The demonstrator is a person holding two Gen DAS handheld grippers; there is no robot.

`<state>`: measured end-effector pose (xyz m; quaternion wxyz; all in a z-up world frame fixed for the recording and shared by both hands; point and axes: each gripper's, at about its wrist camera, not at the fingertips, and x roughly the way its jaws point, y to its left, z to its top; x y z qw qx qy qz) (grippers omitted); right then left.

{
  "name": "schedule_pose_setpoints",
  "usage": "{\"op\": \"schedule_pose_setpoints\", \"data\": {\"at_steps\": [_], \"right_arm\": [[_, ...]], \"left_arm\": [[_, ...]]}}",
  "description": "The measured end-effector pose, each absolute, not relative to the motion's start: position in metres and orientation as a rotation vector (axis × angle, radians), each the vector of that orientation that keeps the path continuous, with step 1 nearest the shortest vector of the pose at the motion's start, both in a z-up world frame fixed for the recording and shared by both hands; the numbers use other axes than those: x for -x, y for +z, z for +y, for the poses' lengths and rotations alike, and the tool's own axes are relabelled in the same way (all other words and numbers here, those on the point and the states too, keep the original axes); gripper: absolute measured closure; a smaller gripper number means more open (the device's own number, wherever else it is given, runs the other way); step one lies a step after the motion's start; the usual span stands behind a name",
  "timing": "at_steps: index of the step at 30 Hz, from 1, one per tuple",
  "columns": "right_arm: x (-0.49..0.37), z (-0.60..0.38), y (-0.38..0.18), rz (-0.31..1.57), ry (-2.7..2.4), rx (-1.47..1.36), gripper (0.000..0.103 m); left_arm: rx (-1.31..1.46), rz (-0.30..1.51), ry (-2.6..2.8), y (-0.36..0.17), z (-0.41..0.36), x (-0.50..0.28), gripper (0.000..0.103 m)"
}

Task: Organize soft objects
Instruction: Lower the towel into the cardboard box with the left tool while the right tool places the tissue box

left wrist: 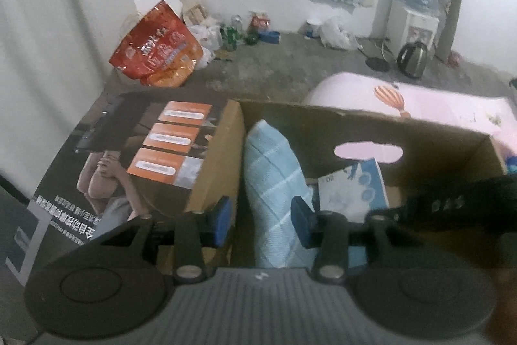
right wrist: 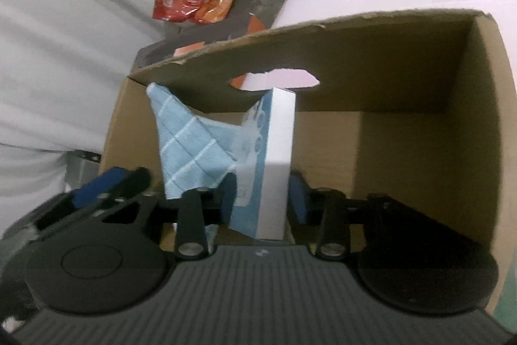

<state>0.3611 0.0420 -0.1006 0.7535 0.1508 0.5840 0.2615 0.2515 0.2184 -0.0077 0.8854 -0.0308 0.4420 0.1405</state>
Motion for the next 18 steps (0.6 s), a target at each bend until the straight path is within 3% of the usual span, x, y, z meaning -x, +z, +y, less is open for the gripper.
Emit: {"op": "schedule_pose_setpoints", "data": {"at_steps": [9, 14, 18], "right_arm": [[-0.357, 0.05, -0.119, 1.298, 0.595, -0.42, 0.079], [-0.352, 0.052, -0.115, 1.27, 0.622, -0.345, 0.076], [-0.348, 0.049, -0.099, 1.231, 0.634, -0.318, 0.061]], "left_arm": [[0.107, 0.892, 0.302, 0.002, 0.225, -0.236, 0.06], [0.123, 0.891, 0.306, 0.003, 0.222, -0.229, 0.049], [0.125, 0.879, 0.307, 0.008, 0.22, -0.224, 0.043]]}}
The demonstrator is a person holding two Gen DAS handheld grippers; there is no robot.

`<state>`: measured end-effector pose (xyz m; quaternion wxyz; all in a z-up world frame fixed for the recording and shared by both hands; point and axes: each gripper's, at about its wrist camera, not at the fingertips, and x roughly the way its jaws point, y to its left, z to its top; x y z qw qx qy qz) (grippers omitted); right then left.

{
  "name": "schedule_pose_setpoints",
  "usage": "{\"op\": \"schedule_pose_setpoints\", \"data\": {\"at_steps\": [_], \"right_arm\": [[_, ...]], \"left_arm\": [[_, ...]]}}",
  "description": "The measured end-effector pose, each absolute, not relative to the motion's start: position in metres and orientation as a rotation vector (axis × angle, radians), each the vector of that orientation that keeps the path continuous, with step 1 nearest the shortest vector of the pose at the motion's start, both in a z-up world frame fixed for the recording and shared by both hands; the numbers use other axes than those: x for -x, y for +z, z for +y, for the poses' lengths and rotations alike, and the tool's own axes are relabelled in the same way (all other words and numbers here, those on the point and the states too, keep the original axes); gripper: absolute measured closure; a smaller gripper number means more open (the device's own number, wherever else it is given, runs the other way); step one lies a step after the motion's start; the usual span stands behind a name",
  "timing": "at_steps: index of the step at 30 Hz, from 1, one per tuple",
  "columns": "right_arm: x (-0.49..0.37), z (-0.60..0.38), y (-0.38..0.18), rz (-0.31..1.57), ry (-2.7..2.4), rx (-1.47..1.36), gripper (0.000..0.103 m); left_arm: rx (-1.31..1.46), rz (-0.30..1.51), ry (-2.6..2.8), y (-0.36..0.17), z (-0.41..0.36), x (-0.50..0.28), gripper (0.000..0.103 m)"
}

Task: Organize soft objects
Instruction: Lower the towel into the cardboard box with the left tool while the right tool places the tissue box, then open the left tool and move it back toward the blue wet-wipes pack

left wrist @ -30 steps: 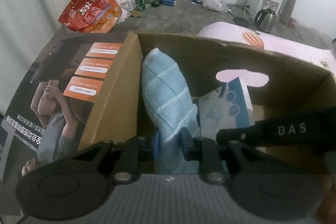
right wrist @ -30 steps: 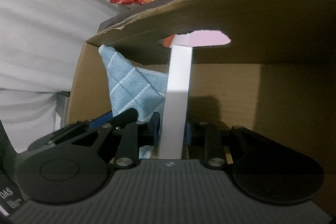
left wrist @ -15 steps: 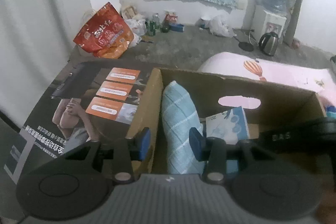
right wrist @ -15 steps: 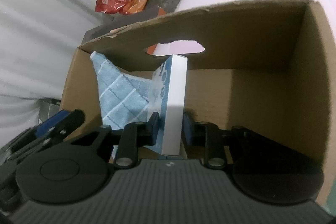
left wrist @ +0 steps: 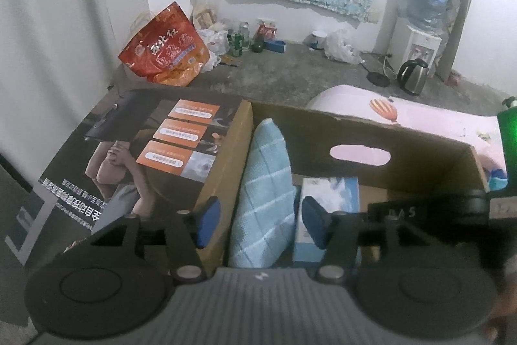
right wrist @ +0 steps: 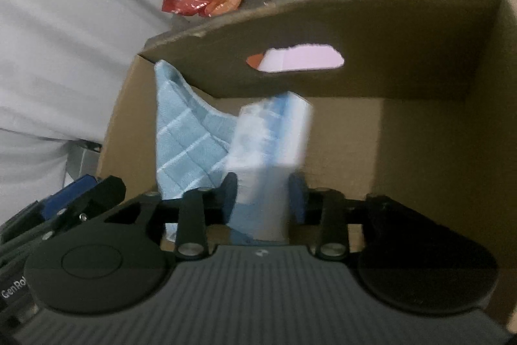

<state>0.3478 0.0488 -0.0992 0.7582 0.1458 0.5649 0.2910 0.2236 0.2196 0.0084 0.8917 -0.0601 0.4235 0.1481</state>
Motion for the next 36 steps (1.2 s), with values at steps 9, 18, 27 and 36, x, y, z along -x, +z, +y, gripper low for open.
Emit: {"op": "schedule_pose_setpoints", "data": {"at_steps": [9, 18, 27, 36], "right_arm": [[-0.339, 0.016, -0.053, 1.147, 0.713, -0.409, 0.06], [-0.284, -0.112, 0.031, 0.993, 0.82, -0.465, 0.053], [-0.196, -0.286, 0.067, 0.831, 0.667, -0.486, 0.041], [-0.119, -0.406, 0.031, 0.774, 0.458, -0.573, 0.034]], "left_arm": [[0.113, 0.836, 0.291, 0.036, 0.202, -0.196, 0.029], [0.098, 0.748, 0.138, 0.076, 0.147, -0.145, 0.014], [0.075, 0.659, -0.128, 0.095, 0.051, -0.092, 0.002], [-0.016, 0.664, -0.32, 0.069, -0.042, -0.08, 0.002]]}}
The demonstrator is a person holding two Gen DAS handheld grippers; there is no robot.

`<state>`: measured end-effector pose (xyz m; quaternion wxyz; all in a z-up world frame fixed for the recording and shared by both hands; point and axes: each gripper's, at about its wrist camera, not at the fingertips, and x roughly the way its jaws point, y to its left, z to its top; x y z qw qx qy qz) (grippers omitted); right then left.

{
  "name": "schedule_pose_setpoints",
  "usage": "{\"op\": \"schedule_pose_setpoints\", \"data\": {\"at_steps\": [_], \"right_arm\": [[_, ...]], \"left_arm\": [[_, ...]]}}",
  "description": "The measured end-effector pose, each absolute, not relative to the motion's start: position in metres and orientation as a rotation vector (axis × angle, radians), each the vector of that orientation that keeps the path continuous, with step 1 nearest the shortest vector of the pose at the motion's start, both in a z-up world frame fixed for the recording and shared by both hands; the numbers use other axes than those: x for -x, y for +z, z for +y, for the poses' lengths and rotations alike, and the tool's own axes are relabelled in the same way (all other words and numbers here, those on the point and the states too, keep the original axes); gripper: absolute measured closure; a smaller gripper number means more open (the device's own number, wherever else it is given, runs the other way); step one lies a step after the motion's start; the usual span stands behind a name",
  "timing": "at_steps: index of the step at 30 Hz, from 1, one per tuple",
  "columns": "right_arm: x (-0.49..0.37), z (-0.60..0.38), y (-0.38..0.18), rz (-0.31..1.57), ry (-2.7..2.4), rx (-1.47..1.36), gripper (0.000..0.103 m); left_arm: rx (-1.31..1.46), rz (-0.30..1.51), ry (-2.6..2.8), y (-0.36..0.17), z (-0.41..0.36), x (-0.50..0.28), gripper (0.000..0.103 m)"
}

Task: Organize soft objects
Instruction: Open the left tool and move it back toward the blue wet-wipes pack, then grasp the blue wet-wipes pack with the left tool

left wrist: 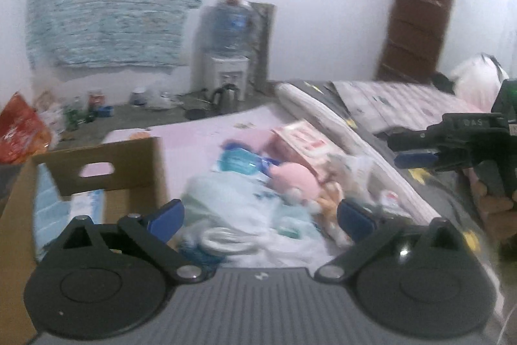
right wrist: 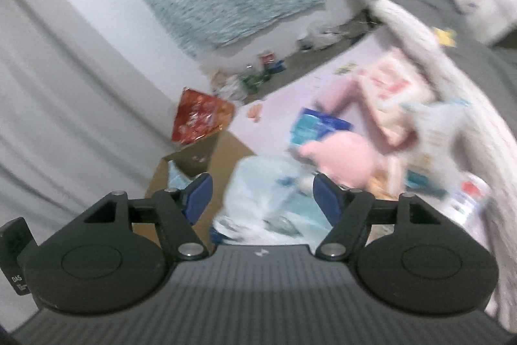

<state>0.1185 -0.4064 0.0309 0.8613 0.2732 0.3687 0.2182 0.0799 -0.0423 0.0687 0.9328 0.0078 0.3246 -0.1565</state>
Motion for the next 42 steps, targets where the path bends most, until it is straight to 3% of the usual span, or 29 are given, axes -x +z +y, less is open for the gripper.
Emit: {"op": "schedule_pose_setpoints", "data": {"at_steps": [7, 16, 26, 32, 35, 42], "right_arm": [[-0.111, -0.428, -0.007, 0.79, 0.432, -0.611, 0.034], [-0.214, -0.38, 0.005, 0.799, 0.566, -0.458, 0.034], [-0.36, -0.285, -0.048, 1.017, 0.632, -0.13, 0.034], [-0.383, -0.248, -0.084, 1.068, 0.653, 0.046, 0.032], [-0.387, -0.236, -0.093, 1.06, 0.648, 0.112, 0.023], [-0.402, -0.221, -0.1, 1.054, 0.644, 0.157, 0.021]], "left_arm": [[-0.031, 0.785, -0.3, 0.054, -0.077, -0.122, 0.002], [0.161, 0.961, -0.182, 0.058, -0.065, -0.242, 0.002], [0.399, 1.266, -0.095, -0.027, -0.057, -0.375, 0.002], [0.425, 1.352, -0.034, -0.068, -0.057, -0.415, 0.002], [0.426, 1.4, -0.027, -0.084, -0.06, -0.431, 0.003], [0.443, 1.457, -0.006, -0.111, -0.071, -0.453, 0.01]]}}
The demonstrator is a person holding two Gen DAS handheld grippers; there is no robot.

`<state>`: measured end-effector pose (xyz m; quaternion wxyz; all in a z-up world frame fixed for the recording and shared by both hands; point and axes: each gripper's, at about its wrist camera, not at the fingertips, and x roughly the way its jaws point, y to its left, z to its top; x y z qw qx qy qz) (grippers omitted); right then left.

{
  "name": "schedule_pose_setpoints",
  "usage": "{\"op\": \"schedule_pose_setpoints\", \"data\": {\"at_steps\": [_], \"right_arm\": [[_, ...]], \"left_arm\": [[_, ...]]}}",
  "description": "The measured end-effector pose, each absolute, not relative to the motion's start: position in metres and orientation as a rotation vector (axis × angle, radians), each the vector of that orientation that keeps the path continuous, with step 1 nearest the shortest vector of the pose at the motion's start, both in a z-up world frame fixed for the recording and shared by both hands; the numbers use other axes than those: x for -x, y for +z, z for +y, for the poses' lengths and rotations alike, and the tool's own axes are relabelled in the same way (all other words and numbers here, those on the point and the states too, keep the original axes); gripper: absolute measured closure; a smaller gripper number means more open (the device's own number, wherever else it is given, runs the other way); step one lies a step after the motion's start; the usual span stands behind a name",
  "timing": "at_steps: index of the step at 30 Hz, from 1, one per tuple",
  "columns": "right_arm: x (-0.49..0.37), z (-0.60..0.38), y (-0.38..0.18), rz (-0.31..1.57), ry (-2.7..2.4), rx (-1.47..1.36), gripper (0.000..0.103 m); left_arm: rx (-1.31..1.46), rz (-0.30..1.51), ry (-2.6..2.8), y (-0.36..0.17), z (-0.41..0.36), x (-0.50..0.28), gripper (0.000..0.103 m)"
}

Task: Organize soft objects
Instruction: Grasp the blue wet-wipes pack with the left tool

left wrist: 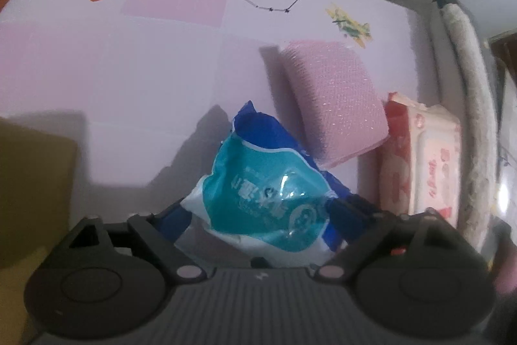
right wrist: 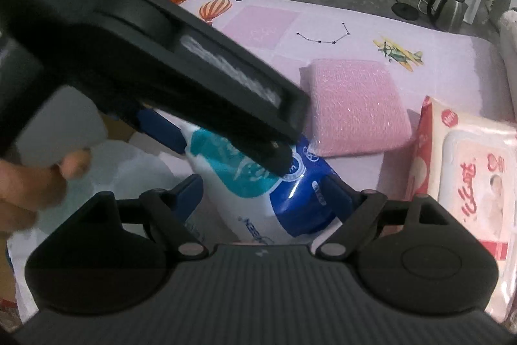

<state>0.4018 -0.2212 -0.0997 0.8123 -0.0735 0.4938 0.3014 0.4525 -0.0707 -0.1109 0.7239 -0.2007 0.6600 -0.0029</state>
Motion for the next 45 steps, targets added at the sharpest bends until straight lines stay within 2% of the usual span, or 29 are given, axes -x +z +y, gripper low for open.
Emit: {"op": "schedule_pose_setpoints", "data": {"at_steps": [7, 8, 14, 17, 20, 22, 24, 28, 29, 38, 45], "right_arm": [[-0.405, -0.218, -0.091, 0.997, 0.657, 0.22, 0.019], [-0.406, -0.217, -0.092, 1.001, 0.66, 0.224, 0.018], [-0.412, -0.203, -0.105, 1.037, 0.681, 0.266, 0.011], [-0.415, -0.196, -0.11, 1.044, 0.674, 0.288, 0.011], [-0.418, -0.194, -0.11, 1.048, 0.657, 0.273, 0.015], [-0.414, -0.194, -0.109, 1.048, 0.647, 0.253, 0.02], [-0.412, -0.198, -0.108, 1.037, 0.639, 0.23, 0.027], [-0.401, -0.206, -0.102, 0.984, 0.632, 0.206, 0.037], [-0.396, -0.207, -0.1, 0.967, 0.63, 0.208, 0.044], [-0.359, -0.227, -0.077, 0.849, 0.568, 0.184, 0.048], [-0.326, -0.238, -0.026, 0.737, 0.555, 0.162, 0.048]], "left_arm": [[0.49, 1.434, -0.014, -0.113, -0.065, -0.455, 0.017], [0.488, 1.428, -0.014, -0.112, -0.064, -0.455, 0.02], [0.494, 1.404, -0.021, -0.112, -0.059, -0.459, 0.024], [0.479, 1.387, -0.026, -0.112, -0.061, -0.459, 0.027], [0.456, 1.359, -0.021, -0.109, -0.064, -0.459, 0.031], [0.443, 1.335, -0.006, -0.106, -0.065, -0.458, 0.04], [0.447, 1.314, -0.011, -0.101, -0.062, -0.457, 0.05], [0.462, 1.291, -0.03, -0.092, -0.058, -0.454, 0.058], [0.458, 1.283, -0.036, -0.089, -0.059, -0.452, 0.061], [0.361, 1.181, -0.075, -0.055, -0.082, -0.434, 0.066], [0.316, 1.077, -0.1, -0.002, -0.085, -0.406, 0.067]]}}
